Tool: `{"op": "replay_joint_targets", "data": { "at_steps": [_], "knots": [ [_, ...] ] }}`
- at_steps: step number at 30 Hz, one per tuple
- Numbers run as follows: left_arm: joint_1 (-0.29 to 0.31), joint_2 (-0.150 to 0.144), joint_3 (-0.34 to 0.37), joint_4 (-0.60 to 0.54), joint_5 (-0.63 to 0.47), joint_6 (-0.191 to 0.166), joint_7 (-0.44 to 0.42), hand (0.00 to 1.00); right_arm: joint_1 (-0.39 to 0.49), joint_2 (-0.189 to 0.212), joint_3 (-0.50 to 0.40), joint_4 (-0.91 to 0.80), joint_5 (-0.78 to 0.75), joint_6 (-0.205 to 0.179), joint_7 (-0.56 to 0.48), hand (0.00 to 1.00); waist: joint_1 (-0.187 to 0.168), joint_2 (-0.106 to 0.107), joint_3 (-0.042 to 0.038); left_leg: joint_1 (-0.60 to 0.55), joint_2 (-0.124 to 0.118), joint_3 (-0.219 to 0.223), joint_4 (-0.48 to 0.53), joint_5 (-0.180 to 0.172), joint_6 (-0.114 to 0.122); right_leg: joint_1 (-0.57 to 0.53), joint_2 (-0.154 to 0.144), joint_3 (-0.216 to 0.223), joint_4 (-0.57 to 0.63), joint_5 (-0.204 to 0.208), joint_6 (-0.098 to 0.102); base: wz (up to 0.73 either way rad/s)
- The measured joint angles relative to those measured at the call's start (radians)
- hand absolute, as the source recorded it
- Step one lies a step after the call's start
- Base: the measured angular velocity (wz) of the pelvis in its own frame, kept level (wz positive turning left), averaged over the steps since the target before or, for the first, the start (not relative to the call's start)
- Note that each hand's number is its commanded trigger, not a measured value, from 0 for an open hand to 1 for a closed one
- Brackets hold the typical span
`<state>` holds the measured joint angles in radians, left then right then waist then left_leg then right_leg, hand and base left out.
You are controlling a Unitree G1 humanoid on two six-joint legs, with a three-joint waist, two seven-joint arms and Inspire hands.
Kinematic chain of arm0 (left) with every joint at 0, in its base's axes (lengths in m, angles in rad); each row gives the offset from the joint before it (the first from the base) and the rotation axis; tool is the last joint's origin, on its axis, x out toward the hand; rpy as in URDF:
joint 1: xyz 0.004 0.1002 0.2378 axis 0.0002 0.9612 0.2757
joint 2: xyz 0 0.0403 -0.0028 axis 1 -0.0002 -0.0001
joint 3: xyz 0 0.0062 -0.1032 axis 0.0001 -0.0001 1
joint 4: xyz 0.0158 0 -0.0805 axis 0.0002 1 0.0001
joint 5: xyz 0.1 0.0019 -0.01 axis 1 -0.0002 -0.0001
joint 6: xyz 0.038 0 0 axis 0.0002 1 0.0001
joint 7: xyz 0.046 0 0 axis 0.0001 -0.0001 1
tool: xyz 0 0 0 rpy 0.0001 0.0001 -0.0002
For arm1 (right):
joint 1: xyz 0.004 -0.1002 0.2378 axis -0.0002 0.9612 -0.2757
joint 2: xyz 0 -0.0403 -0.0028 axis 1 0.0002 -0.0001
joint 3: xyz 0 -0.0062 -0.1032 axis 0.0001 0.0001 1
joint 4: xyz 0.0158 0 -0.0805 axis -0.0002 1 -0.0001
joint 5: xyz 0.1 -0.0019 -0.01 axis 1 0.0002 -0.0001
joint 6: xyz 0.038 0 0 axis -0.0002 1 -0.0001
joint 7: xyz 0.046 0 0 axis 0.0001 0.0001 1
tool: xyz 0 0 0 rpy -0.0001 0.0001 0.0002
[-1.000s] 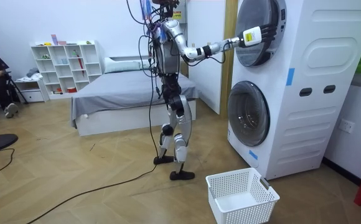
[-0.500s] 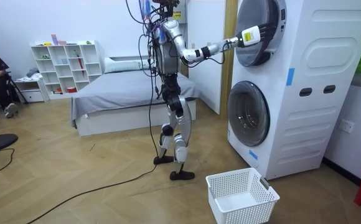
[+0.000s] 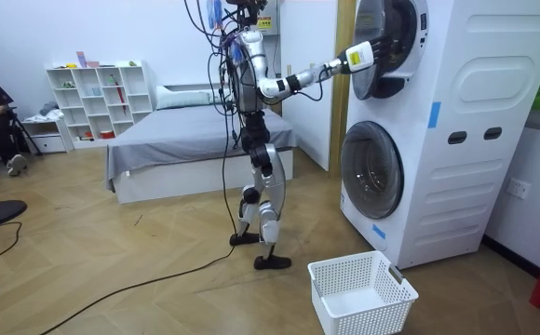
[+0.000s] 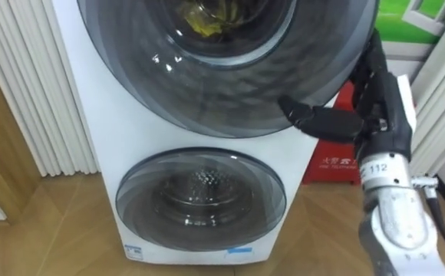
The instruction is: Pick clothes from washing machine
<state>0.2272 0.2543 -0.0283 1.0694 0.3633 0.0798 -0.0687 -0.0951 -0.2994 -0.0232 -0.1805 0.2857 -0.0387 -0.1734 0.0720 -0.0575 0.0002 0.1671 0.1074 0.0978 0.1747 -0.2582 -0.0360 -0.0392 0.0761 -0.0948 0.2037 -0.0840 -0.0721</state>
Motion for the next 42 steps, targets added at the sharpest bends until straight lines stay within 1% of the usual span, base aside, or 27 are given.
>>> {"op": "replay_joint_targets", "data": {
  "at_steps": [1, 2, 3, 6, 7, 8, 9, 11, 12, 14, 16, 18, 22, 25, 27, 28, 31, 33, 35, 38, 40, 42],
  "knots": [
    [-0.002, 0.0, -0.005, -0.003, 0.0, 0.0, 0.0, 0.0, 0.005, 0.01, 0.004, -0.002, -0.001, -0.009, 0.004, 0.0, -0.004, 0.0, -0.0001, 0.0, 0.001, 0.0, 0.002, 0.0, 0.0, 0.0, 0.001, 0.0, 0.0, 0.0, 0.0, 0.0],
    [0.005, 0.0, -0.013, -0.01, 0.0, 0.0, 0.0, 0.0, 0.02, 0.031, 0.01, -0.002, -0.003, -0.032, 0.017, 0.0, -0.012, 0.0, -0.0003, -0.001, 0.002, 0.0, 0.007, 0.0, -0.001, 0.002, 0.001, -0.002, 0.0, 0.0, 0.0, 0.0],
    [0.006, 0.0, -0.027, -0.01, 0.0, -0.001, 0.0, 0.0, 0.039, 0.044, 0.019, -0.007, -0.003, -0.055, 0.024, 0.0, -0.013, 0.001, -0.001, -0.001, 0.003, 0.0, 0.009, 0.0, -0.001, 0.003, 0.002, -0.001, 0.001, 0.0, -0.001, 0.0],
    [0.005, -0.002, -0.052, -0.011, 0.0, -0.008, 0.001, 0.0, 0.08, 0.067, 0.041, -0.035, 0.011, -0.087, 0.039, 0.0, -0.019, 0.004, -0.0017, -0.001, 0.006, 0.003, 0.012, -0.001, -0.003, 0.003, 0.004, 0.0, 0.001, 0.001, -0.002, 0.0],
    [0.004, -0.003, -0.057, -0.011, 0.0, -0.011, 0.001, 0.0, 0.086, 0.068, 0.044, -0.036, 0.018, -0.095, 0.046, 0.0, -0.02, 0.005, -0.0021, -0.001, 0.007, 0.004, 0.012, -0.002, -0.006, 0.002, 0.005, -0.001, 0.001, 0.001, -0.002, 0.0],
    [0.002, -0.005, -0.066, -0.011, 0.0, -0.02, 0.001, 0.0, 0.095, 0.068, 0.046, -0.038, 0.022, -0.106, 0.062, 0.0, -0.022, 0.016, -0.0017, -0.001, 0.013, 0.005, 0.013, -0.01, -0.021, 0.001, 0.01, -0.001, 0.002, 0.002, -0.002, 0.0],
    [0.003, -0.005, -0.073, -0.01, -0.001, -0.025, 0.001, 0.0, 0.11, 0.072, 0.048, -0.038, 0.025, -0.116, 0.076, 0.0, -0.022, 0.023, -0.0077, -0.001, 0.017, 0.006, 0.013, -0.016, -0.03, 0.001, 0.014, -0.001, 0.003, 0.006, -0.004, 0.0],
    [0.008, -0.006, -0.075, -0.01, -0.001, -0.03, 0.002, 0.0, 0.125, 0.074, 0.057, -0.038, 0.037, -0.127, 0.102, 0.0, -0.029, 0.027, -0.0138, -0.001, 0.018, 0.006, 0.017, -0.016, -0.03, 0.002, 0.014, -0.002, 0.006, 0.007, -0.006, 0.0],
    [0.011, -0.006, -0.077, -0.01, -0.001, -0.035, 0.002, 0.0, 0.125, 0.074, 0.073, -0.037, 0.04, -0.132, 0.111, 0.0, -0.04, 0.03, -0.0129, -0.001, 0.018, 0.006, 0.021, -0.016, -0.031, 0.002, 0.014, 0.003, 0.009, 0.008, -0.007, 0.0],
    [0.009, -0.006, -0.095, -0.009, -0.001, -0.036, 0.002, 0.0, 0.134, 0.074, 0.09, -0.038, 0.041, -0.143, 0.132, 0.0, -0.05, 0.037, -0.0128, 0.0, 0.018, 0.006, 0.024, -0.016, -0.031, 0.001, 0.014, 0.006, 0.015, 0.008, -0.007, -0.02],
    [0.004, -0.006, -0.097, -0.008, -0.002, -0.043, 0.004, 0.0, 0.144, 0.074, 0.101, -0.039, 0.046, -0.151, 0.158, 0.0, -0.052, 0.042, -0.0123, 0.001, 0.017, 0.008, 0.025, -0.014, -0.034, -0.002, 0.014, 0.009, 0.018, 0.007, -0.008, -0.05],
    [0.006, -0.006, -0.098, -0.008, -0.009, -0.045, 0.013, 0.0, 0.15, 0.077, 0.124, -0.04, 0.057, -0.158, 0.187, 0.0, -0.064, 0.047, -0.011, 0.0, 0.017, 0.009, 0.025, -0.013, -0.036, -0.006, 0.014, 0.01, 0.02, 0.006, -0.01, -0.02],
    [0.005, -0.006, -0.116, -0.008, -0.011, -0.045, 0.015, 0.0, 0.165, 0.08, 0.156, -0.04, 0.086, -0.157, 0.238, 0.0, -0.069, 0.056, -0.0108, -0.006, 0.017, 0.009, 0.025, -0.012, -0.037, -0.018, 0.014, 0.011, 0.032, 0.003, -0.015, 0.0],
    [0.004, -0.006, -0.117, -0.007, -0.01, -0.047, 0.013, 0.0, 0.181, 0.084, 0.181, -0.04, 0.106, -0.15, 0.304, 0.0, -0.069, 0.059, -0.0118, -0.021, 0.017, 0.006, 0.03, -0.011, -0.04, -0.035, 0.013, 0.01, 0.042, 0.0, -0.019, 0.0],
    [0.001, -0.007, -0.118, 0.003, -0.01, -0.049, 0.006, 0.0, 0.192, 0.086, 0.204, -0.04, 0.105, -0.134, 0.36, 0.0, -0.07, 0.059, -0.0132, -0.028, 0.017, 0.004, 0.031, -0.009, -0.042, -0.044, 0.013, 0.011, 0.047, -0.002, -0.021, 0.0],
    [0.001, -0.007, -0.118, 0.005, -0.01, -0.049, 0.004, 0.0, 0.196, 0.086, 0.21, -0.04, 0.104, -0.133, 0.377, 0.0, -0.07, 0.06, -0.0129, -0.03, 0.017, 0.004, 0.033, -0.009, -0.042, -0.047, 0.012, 0.01, 0.051, -0.004, -0.022, 0.0],
    [-0.002, -0.007, -0.118, 0.006, -0.011, -0.051, -0.007, 0.0, 0.196, 0.082, 0.241, -0.04, 0.101, -0.122, 0.44, 0.0, -0.069, 0.061, -0.0116, -0.038, 0.016, -0.006, 0.043, -0.009, -0.042, -0.049, 0.012, 0.01, 0.054, -0.009, -0.019, 0.11],
    [-0.005, -0.007, -0.121, 0.007, -0.014, -0.057, -0.008, 0.0, 0.194, 0.076, 0.28, -0.04, 0.095, -0.101, 0.488, 0.0, -0.064, 0.06, -0.0092, -0.042, 0.014, -0.018, 0.046, -0.009, -0.042, -0.047, 0.009, 0.007, 0.056, -0.014, -0.016, 0.15],
    [-0.006, -0.007, -0.131, 0.008, -0.017, -0.059, -0.008, 0.0, 0.193, 0.076, 0.297, -0.04, 0.083, -0.092, 0.528, 0.0, -0.059, 0.055, -0.0071, -0.045, 0.012, -0.022, 0.047, -0.009, -0.042, -0.047, 0.006, 0.002, 0.055, -0.015, -0.014, 0.12],
    [-0.006, -0.008, -0.136, 0.011, -0.019, -0.059, -0.01, 0.0, 0.192, 0.072, 0.308, -0.041, 0.068, -0.09, 0.569, 0.0, -0.058, 0.049, -0.0044, -0.054, 0.005, -0.041, 0.048, -0.007, -0.039, -0.047, -0.005, -0.014, 0.055, -0.019, -0.008, 0.18],
    [-0.007, -0.008, -0.136, 0.012, -0.019, -0.059, -0.01, 0.0, 0.192, 0.067, 0.314, -0.041, 0.055, -0.089, 0.598, 0.0, -0.047, 0.049, -0.0036, -0.056, 0.002, -0.046, 0.047, -0.008, -0.037, -0.046, -0.008, -0.018, 0.056, -0.021, -0.006, 0.12],
    [-0.008, -0.008, -0.134, 0.012, -0.019, -0.059, -0.01, 0.0, 0.192, 0.068, 0.315, -0.056, 0.04, -0.074, 0.634, 0.0, -0.034, 0.049, -0.0033, -0.057, 0.001, -0.05, 0.046, -0.011, -0.033, -0.044, -0.01, -0.021, 0.056, -0.021, -0.005, 0.05]
  ]
}}
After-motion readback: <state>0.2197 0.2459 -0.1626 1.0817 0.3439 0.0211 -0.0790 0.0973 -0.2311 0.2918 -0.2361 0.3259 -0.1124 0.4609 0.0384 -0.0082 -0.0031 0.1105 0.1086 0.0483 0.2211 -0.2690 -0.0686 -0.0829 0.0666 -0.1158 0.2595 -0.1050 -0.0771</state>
